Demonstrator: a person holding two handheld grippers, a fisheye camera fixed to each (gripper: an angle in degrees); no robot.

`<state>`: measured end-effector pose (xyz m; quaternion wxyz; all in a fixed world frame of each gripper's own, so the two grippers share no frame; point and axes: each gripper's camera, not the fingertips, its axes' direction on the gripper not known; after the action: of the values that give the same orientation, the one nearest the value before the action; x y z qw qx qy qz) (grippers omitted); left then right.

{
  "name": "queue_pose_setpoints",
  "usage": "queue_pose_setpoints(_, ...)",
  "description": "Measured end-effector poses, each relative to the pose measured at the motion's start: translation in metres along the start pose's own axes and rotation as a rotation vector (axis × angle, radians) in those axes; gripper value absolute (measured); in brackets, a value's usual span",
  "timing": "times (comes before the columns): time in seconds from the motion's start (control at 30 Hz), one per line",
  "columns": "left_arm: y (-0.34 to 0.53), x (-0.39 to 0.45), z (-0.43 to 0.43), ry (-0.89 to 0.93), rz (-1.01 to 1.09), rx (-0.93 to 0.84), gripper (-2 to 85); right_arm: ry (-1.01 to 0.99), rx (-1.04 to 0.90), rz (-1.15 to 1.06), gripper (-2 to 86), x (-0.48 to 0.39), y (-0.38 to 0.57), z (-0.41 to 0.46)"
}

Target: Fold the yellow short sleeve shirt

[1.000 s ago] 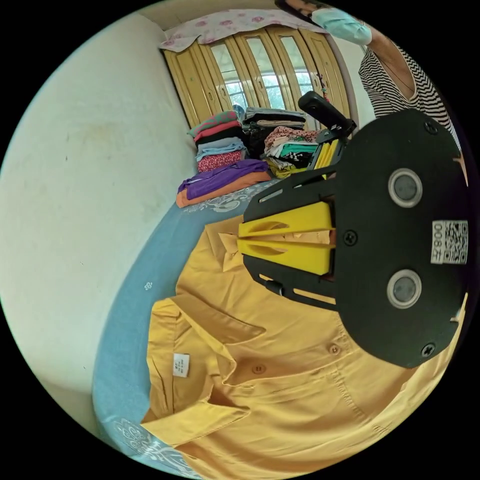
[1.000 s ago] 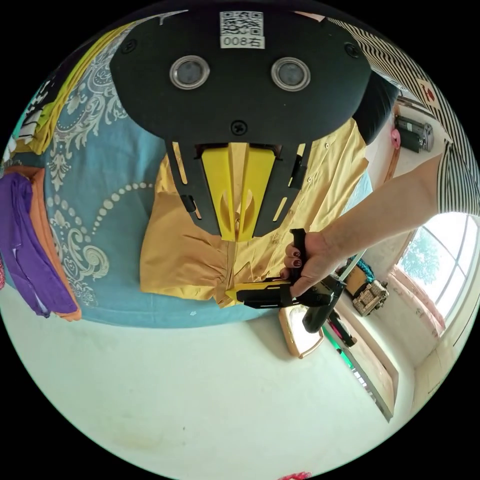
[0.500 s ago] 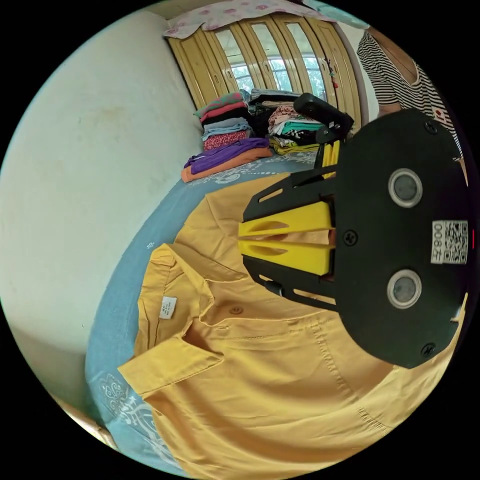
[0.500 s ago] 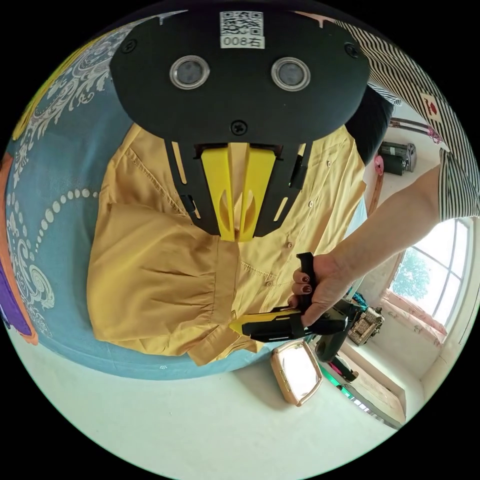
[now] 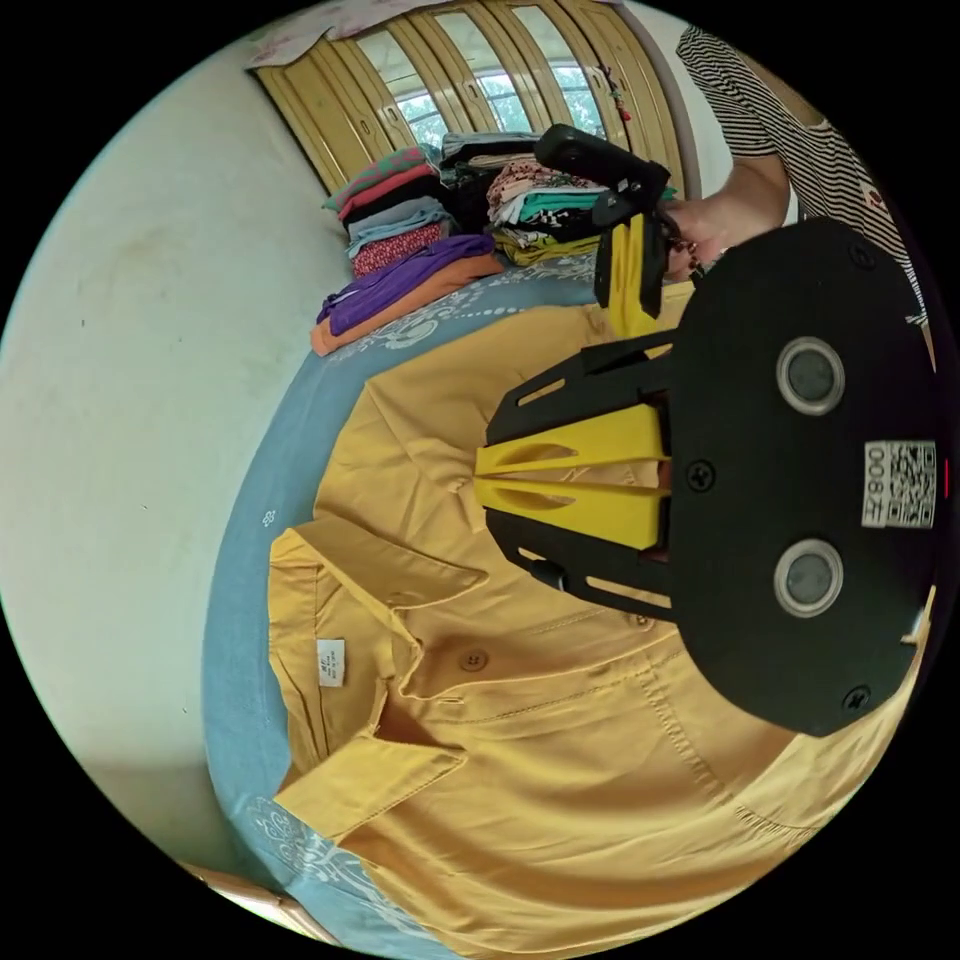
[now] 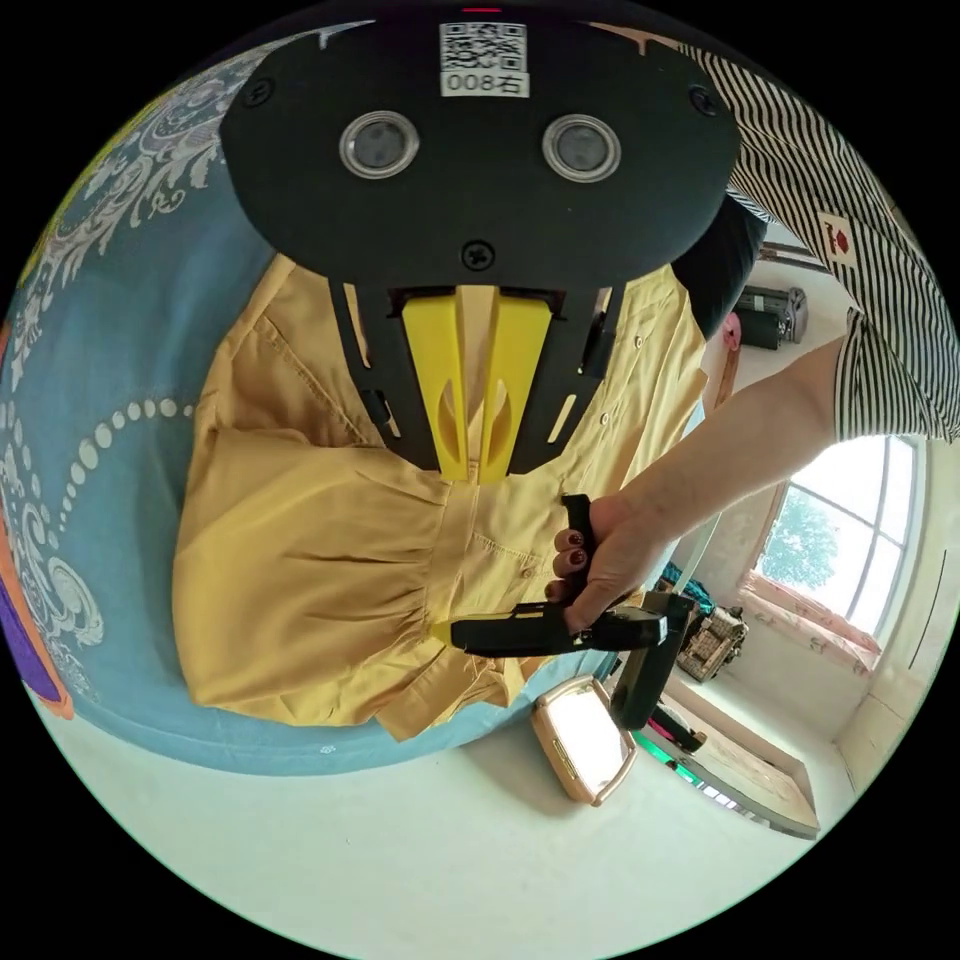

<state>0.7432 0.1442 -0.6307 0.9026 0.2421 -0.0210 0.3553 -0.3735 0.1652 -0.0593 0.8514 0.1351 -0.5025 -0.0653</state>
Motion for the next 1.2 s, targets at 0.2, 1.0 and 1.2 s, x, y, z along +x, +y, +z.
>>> queue_pose_setpoints(0.2, 0.018, -0.004, -0.036, -0.091, 0.025, -0.084, 0.3, 0.191, 0.068, 0.133, 0.3, 0.049, -0.003, -0.012)
queue_pose_setpoints(1.0, 0.237, -0.119, -0.359, -0.093, -0.313, 0.167, 1.7, 0.185, 0.081, 0.142, 0.2, 0.021, 0.004, 0.063)
queue_pose_setpoints(1.2, 0.354, -0.2, -0.491, -0.156, -0.685, 0.434, 6.0, 0.106, 0.013, 0.015, 0.1, -0.039, -0.014, 0.12)
